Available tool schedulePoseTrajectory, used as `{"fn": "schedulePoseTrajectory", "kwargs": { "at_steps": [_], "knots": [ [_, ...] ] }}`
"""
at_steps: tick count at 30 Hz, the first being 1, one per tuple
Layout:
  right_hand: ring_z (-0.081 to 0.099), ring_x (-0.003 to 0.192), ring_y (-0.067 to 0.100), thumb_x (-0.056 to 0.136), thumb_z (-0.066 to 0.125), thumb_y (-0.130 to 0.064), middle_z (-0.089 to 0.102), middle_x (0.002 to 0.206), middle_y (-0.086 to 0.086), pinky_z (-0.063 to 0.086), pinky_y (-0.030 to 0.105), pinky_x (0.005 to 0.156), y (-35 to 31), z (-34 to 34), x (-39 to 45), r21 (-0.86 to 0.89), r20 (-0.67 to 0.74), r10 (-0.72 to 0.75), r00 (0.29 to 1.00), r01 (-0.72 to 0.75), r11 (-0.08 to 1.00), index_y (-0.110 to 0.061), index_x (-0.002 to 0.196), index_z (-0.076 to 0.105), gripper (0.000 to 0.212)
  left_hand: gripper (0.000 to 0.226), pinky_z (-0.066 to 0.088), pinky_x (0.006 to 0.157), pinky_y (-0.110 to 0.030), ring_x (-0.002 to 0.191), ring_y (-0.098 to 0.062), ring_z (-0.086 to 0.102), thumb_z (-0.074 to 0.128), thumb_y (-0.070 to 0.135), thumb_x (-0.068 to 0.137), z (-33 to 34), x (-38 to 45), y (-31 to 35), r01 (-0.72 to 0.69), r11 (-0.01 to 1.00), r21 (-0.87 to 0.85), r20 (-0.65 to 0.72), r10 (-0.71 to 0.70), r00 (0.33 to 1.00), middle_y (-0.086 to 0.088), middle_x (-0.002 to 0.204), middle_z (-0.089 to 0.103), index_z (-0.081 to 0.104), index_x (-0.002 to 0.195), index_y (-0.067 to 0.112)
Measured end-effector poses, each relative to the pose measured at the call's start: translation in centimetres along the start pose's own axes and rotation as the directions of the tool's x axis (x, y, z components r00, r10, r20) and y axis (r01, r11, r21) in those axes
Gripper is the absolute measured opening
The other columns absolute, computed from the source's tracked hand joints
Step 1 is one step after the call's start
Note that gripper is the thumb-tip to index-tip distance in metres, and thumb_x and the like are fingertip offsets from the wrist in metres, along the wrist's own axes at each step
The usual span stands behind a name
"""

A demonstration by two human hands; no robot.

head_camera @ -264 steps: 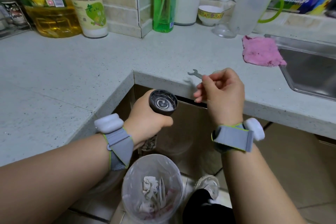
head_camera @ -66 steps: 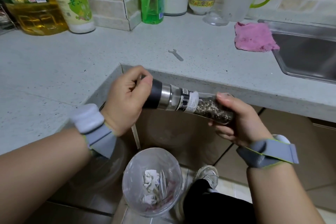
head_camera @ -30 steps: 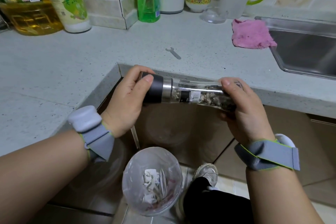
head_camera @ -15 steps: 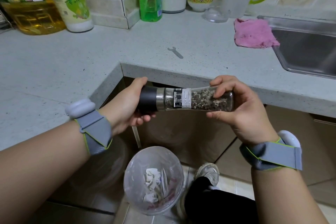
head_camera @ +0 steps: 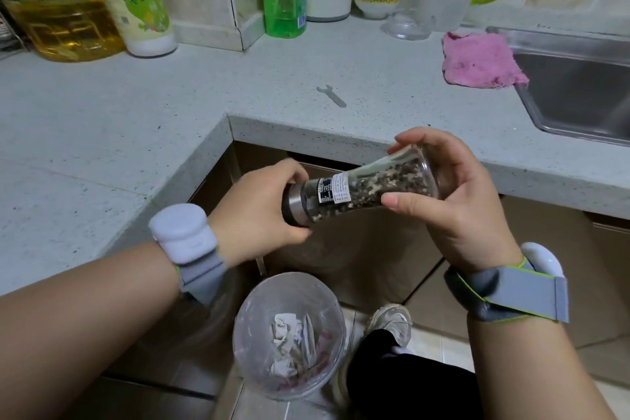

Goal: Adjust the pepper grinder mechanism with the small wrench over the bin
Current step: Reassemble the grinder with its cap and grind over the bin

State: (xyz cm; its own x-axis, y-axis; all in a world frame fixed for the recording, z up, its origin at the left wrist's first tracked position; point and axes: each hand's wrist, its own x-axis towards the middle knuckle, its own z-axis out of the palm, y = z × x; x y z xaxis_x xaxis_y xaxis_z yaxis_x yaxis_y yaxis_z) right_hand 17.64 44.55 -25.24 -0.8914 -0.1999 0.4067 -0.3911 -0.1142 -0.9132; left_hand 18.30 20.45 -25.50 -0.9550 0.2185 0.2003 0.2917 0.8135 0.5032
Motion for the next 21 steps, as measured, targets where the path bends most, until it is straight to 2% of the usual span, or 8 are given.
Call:
{"fn": "schedulePoseTrajectory", "kwargs": {
  "at_steps": [4,8,12,14,16,17,19,21],
  "knots": [
    [0.059,0.092,0.023,0.058,0.089,-0.028,0.060,0.107,0.013,0.048,0.038,0.086,-0.3,0.7,0.2,0.218,-0.093,0.021,0.995,-0.001,0.976,-0.021,0.124,0.057,0.074,0.036,0.048,0.062,-0.027,0.070,-0.011,0.061,0.086,0.027,0.057,0.1,-0.2,1.2,0.031,0.983,-0.180,0.227,0.011,0.974,0.004,0.079,0.066,0.063,0.084,0.021],
    [0.061,0.104,0.024,0.059,0.088,-0.020,0.063,0.117,0.016,0.048,0.038,0.095,-0.1,1.4,0.0,0.585,0.069,0.074,0.995,-0.101,0.804,-0.018,0.137,0.045,0.089,0.038,0.051,0.068,-0.038,0.073,-0.021,0.064,0.089,0.020,0.059,-0.4,-0.2,1.8,0.097,0.961,-0.258,0.337,-0.004,0.942,-0.012,0.086,0.070,0.065,0.087,0.009],
    [0.040,0.134,0.040,0.064,0.082,-0.006,0.048,0.137,0.028,0.023,0.054,0.117,0.7,3.7,-0.5,0.727,0.303,0.001,0.953,-0.232,0.646,-0.009,0.145,0.032,0.095,0.041,0.052,0.083,-0.047,0.083,-0.025,0.063,0.080,0.011,0.061,-0.6,-0.8,2.4,0.334,0.775,-0.536,0.660,0.138,0.739,-0.016,0.087,0.068,0.060,0.092,-0.008],
    [0.044,0.130,0.042,0.068,0.074,0.004,0.052,0.133,0.030,0.023,0.056,0.117,1.2,5.0,-0.7,0.775,0.384,-0.068,0.921,-0.281,0.567,-0.002,0.140,0.035,0.082,0.035,0.049,0.088,-0.046,0.084,-0.025,0.064,0.075,0.012,0.063,-0.5,-1.1,2.5,0.424,0.687,-0.591,0.739,0.249,0.626,-0.012,0.087,0.068,0.064,0.091,-0.007],
    [0.061,0.110,0.037,0.068,0.068,0.011,0.067,0.109,0.023,0.033,0.055,0.112,1.1,5.6,-0.7,0.817,0.383,-0.065,0.921,-0.305,0.490,-0.001,0.120,0.053,0.055,0.028,0.050,0.090,-0.045,0.084,-0.023,0.066,0.074,0.011,0.066,-0.5,-1.2,2.3,0.460,0.662,-0.592,0.763,0.277,0.584,-0.012,0.088,0.070,0.068,0.090,-0.002],
    [0.066,0.094,0.031,0.066,0.065,0.012,0.068,0.093,0.016,0.040,0.052,0.107,0.9,5.7,-0.7,0.816,0.348,-0.010,0.938,-0.297,0.496,-0.003,0.108,0.056,0.045,0.026,0.051,0.089,-0.043,0.084,-0.022,0.067,0.076,0.010,0.067,-0.6,-1.1,2.4,0.424,0.694,-0.582,0.746,0.248,0.618,-0.012,0.088,0.070,0.068,0.090,0.000],
    [0.062,0.075,0.022,0.065,0.060,0.014,0.061,0.077,0.008,0.048,0.044,0.094,0.7,6.7,-0.6,0.789,0.172,0.179,0.969,-0.245,0.564,-0.008,0.093,0.057,0.036,0.026,0.055,0.082,-0.039,0.079,-0.021,0.067,0.081,0.014,0.067,-0.3,-0.8,2.2,0.244,0.858,-0.452,0.598,0.089,0.796,-0.007,0.086,0.071,0.066,0.087,0.005],
    [0.058,0.072,0.018,0.065,0.066,0.013,0.058,0.075,0.007,0.047,0.035,0.082,0.6,8.3,-0.3,0.783,-0.113,0.379,0.918,-0.153,0.603,-0.011,0.084,0.058,0.032,0.031,0.053,0.069,-0.033,0.075,-0.020,0.063,0.082,0.023,0.064,0.4,-0.9,2.2,0.081,0.987,-0.137,0.252,-0.044,0.967,0.002,0.082,0.067,0.062,0.086,0.016]
  ]
}}
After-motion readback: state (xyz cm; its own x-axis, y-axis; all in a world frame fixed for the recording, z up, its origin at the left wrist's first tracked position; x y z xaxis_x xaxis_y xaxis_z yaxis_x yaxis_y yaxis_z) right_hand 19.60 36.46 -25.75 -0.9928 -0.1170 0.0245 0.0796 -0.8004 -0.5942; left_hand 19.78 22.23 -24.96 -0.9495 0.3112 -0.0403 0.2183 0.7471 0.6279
